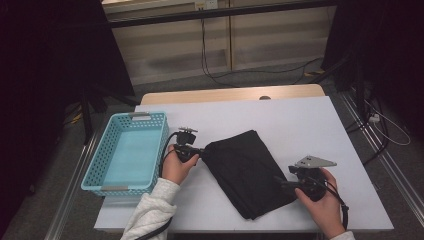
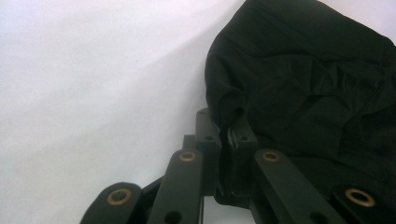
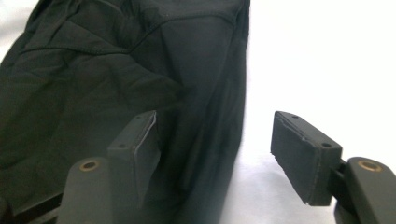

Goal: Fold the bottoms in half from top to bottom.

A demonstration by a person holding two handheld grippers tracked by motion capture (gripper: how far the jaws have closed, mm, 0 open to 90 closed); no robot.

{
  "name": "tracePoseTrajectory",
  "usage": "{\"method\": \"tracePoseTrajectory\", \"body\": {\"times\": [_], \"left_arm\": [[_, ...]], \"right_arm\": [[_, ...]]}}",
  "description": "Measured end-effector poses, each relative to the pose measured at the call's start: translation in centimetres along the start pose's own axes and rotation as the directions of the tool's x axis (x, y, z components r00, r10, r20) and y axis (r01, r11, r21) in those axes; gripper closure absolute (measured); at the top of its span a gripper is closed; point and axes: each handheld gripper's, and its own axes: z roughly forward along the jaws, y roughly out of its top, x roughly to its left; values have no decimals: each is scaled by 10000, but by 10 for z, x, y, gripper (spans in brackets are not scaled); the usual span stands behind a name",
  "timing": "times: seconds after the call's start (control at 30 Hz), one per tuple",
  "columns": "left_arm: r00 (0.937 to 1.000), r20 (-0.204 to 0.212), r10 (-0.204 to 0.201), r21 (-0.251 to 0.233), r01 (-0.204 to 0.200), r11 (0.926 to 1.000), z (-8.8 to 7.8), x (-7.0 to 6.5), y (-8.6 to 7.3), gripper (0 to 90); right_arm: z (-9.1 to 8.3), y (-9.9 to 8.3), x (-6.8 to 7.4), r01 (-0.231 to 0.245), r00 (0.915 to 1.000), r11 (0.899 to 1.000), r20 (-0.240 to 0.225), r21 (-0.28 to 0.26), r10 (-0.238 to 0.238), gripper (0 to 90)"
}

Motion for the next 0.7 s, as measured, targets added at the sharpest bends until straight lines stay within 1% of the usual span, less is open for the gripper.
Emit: {"method": "tracePoseTrajectory", "body": {"times": [0.03, 0.07, 0.1, 0.13, 0.17, 0.2, 0.23, 0.27, 0.3, 0.33, 0.37, 0.4, 0.43, 0.47, 0.5, 0.53, 0.6, 0.63, 0.67, 0.7], "left_arm": [[10000, -14, 22, 2, -22, 10000, 0, 0, 0, 853], [10000, -19, 56, 22, -56, 10000, 1, 0, 0, 853], [10000, -17, 55, 27, -55, 10000, 1, 0, 0, 853], [10000, 20, 85, 49, -85, 10000, 2, 1, -1, 852], [10000, 20, 85, 49, -85, 10000, 2, 1, -1, 852], [10000, 13, 96, 46, -96, 9999, 1, 1, -1, 852], [10000, 13, 96, 46, -96, 9999, 1, 1, -1, 852], [9999, 11, 136, 49, -136, 9999, 1, 2, -3, 852], [9999, 11, 136, 49, -136, 9999, 1, 2, -3, 852], [9998, 9, 191, 71, -191, 9998, 1, 2, -3, 851], [9998, 37, 202, 85, -202, 9998, 2, 2, -3, 851], [9998, 42, 201, 90, -202, 9998, 2, 1, -3, 850], [9998, 25, 217, 78, -218, 9997, 1, 2, -3, 850], [9998, 31, 215, 67, -215, 9997, 1, 2, -2, 849], [9997, 32, 229, 50, -229, 9997, 1, 1, -2, 849], [9996, 31, 268, 52, -269, 9996, 0, 2, -2, 846], [9995, -5, 324, 71, -324, 9995, 1, 1, -2, 846], [9995, -27, 325, 49, -325, 9995, 1, 1, -2, 846], [9994, -43, 330, 57, -330, 9994, 2, 1, -2, 846], [9995, -59, 309, 49, -309, 9995, 3, 1, -2, 846]], "right_arm": [[1, 0, 1, -65, 10000, 10000, -26, 37, 65, 303], [1, -2, 4, 43, 9999, 9997, 136, 239, -46, 291], [1, -2, 4, 43, 9999, 9997, 136, 239, -46, 291], [3, -5, 4, 49, 9998, 9988, 181, 497, -58, 277], [3, -5, 4, 49, 9998, 9988, 181, 497, -58, 277], [3, -11, 4, -36, 9998, 9994, 219, 350, 29, 279], [3, -11, 4, -36, 9998, 9994, 219, 350, 29, 279], [2, -12, 6, 68, 9994, 9992, 326, 396, -81, 277], [2, -12, 6, 68, 9994, 9992, 326, 396, -81, 277], [1, -13, 8, 116, 9986, 9991, 520, 410, -137, 274], [1, -13, 8, 116, 9986, 9991, 520, 410, -137, 274], [0, -14, 10, -108, 9955, 9993, 950, 361, 73, 257], [0, -14, 10, -108, 9955, 9993, 950, 361, 73, 257], [0, -15, 12, -205, 9934, 9991, 1135, 371, 161, 254], [0, -15, 13, -223, 9923, 9991, 1228, 374, 175, 254], [0, -15, 14, -336, 9907, 9988, 1332, 343, 288, 255], [1, -15, 15, -320, 9909, 9988, 1316, 357, 270, 260], [1, -15, 15, -342, 9911, 9988, 1297, 347, 294, 280], [0, -15, 16, -372, 9918, 9988, 1234, 322, 329, 336], [0, -16, 17, -234, 9946, 9993, 1014, 275, 205, 426]]}}
